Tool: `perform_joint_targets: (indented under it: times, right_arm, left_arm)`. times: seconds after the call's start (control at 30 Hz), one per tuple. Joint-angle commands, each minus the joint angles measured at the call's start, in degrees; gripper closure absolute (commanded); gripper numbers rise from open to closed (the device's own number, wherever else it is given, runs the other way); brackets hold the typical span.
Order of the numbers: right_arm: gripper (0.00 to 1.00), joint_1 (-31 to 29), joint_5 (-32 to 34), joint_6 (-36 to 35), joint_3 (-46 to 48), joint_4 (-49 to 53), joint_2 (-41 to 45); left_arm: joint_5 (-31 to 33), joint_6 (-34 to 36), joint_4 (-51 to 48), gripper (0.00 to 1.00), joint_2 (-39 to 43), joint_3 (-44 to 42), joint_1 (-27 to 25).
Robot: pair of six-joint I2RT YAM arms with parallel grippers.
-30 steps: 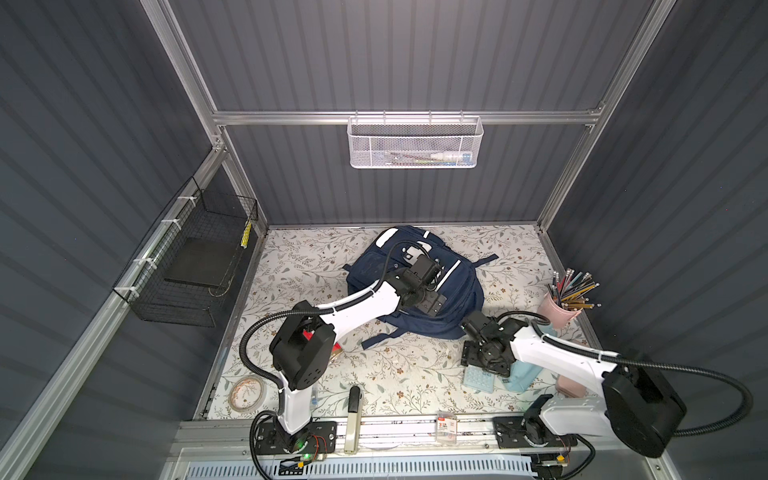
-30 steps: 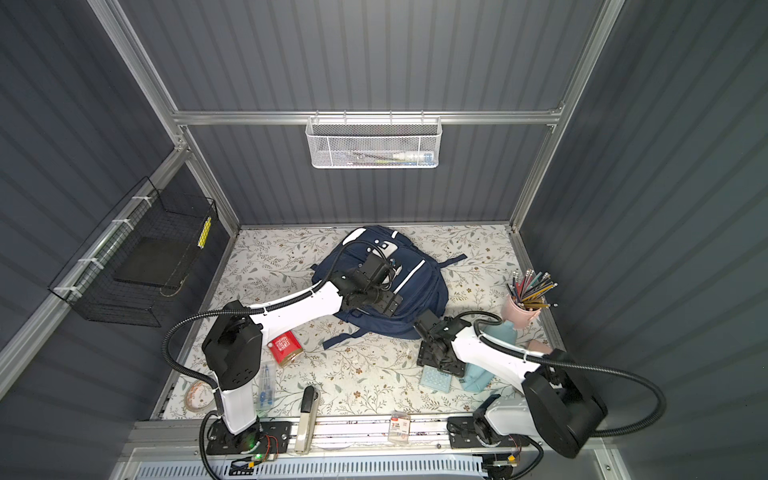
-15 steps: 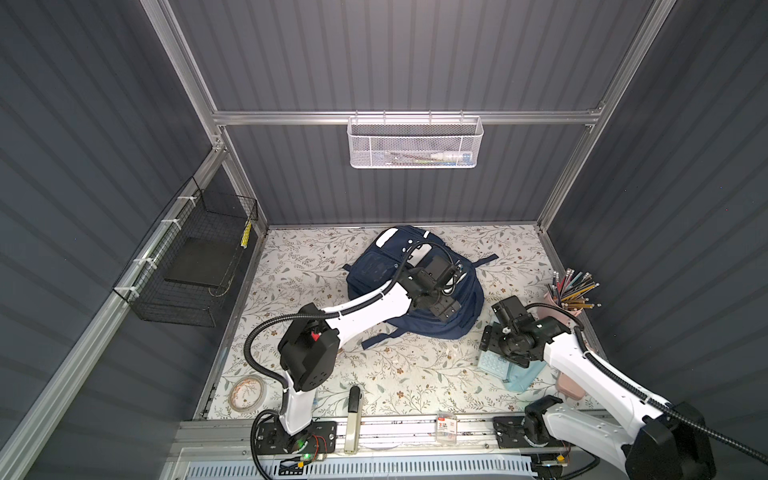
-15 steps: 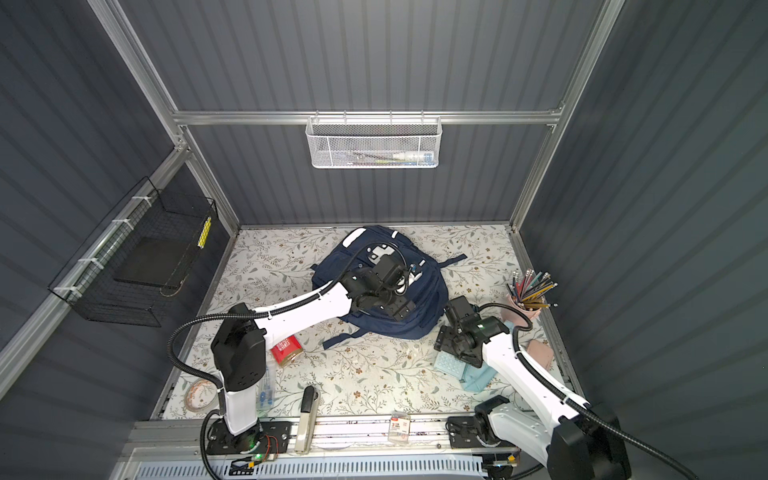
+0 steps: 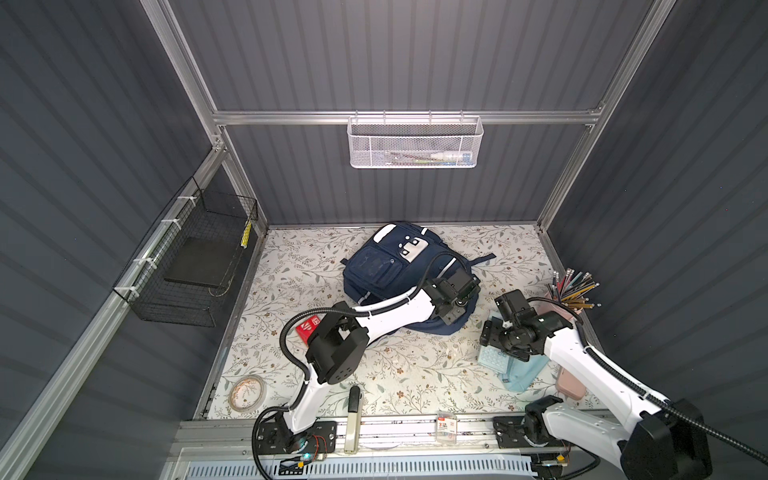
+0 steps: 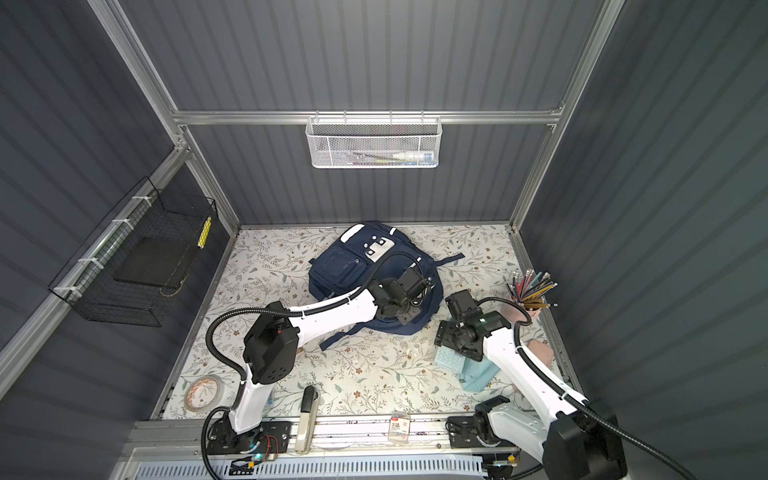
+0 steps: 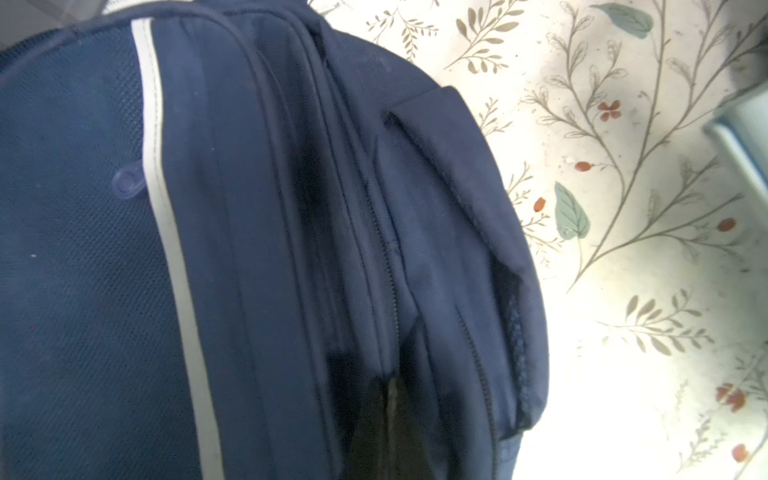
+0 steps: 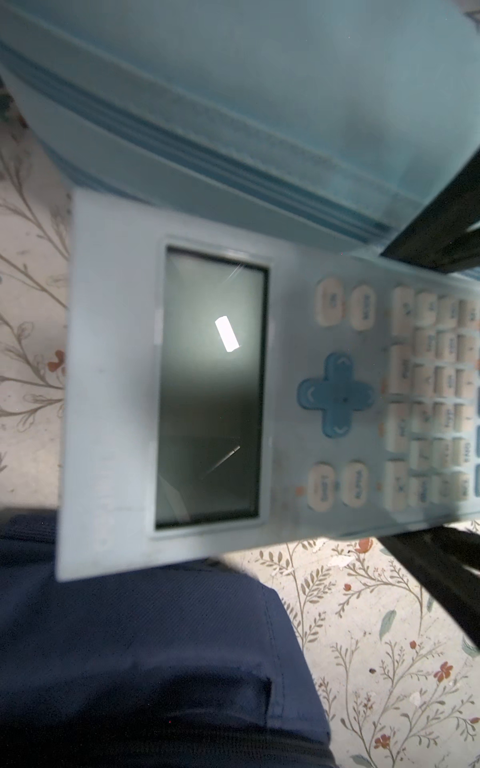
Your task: Pack the student bag
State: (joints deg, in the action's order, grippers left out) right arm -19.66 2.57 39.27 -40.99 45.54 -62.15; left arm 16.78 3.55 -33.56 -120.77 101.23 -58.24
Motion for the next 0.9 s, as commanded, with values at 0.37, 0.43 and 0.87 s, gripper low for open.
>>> perform_joint_targets:
  times: [0.37, 0.43, 0.87]
  right_arm:
    - [0.42, 0.2, -2.2, -3.6, -5.4, -2.5, -0.5]
    - [0.41, 0.2, -3.9, -4.1, -6.1, -3.7, -0.2]
    - [0.4, 0.0, -14.0, 2.0, -21.3, -20.7, -24.0]
  left_arm:
    - [-7.4, -8.5, -0.3, 1.0, 11.7, 0.0, 5.6]
    - [-8.4, -9.5, 1.3, 1.0, 13.6, -1.0, 5.6]
    - [-8.8, -16.9, 0.0, 1.0, 17.3, 3.7, 5.6]
